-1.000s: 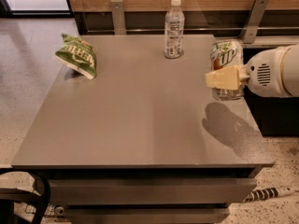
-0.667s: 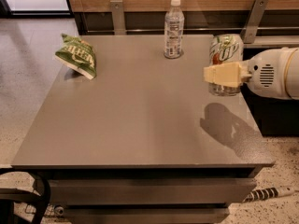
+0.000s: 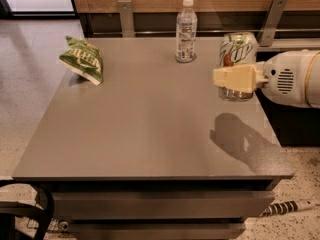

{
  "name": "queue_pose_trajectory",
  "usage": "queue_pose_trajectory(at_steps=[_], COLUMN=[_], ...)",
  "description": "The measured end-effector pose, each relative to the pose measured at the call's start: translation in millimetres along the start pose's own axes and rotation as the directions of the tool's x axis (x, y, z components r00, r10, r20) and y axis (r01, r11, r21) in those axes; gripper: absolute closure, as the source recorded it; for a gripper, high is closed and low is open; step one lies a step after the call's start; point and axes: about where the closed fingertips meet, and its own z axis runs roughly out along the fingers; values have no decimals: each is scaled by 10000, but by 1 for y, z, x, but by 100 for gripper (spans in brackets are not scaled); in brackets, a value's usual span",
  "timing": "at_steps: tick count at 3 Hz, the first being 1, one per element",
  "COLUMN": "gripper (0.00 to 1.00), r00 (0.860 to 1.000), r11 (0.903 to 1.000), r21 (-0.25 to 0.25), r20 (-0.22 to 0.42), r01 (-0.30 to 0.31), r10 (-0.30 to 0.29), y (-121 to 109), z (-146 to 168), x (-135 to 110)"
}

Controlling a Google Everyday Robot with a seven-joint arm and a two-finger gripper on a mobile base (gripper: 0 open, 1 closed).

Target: Place 7up can upright

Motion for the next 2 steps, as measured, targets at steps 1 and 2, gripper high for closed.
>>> queue_pose_trajectory(at_steps=[1,2], gripper=[100,100], r00=[9988,9831], r11=[9993,9998], r21=[-50,-156], r20=[343,1830], r01=[359,135], r10=[-357,-104], y=[2,-15], z=[1,7], x=[-3,-19])
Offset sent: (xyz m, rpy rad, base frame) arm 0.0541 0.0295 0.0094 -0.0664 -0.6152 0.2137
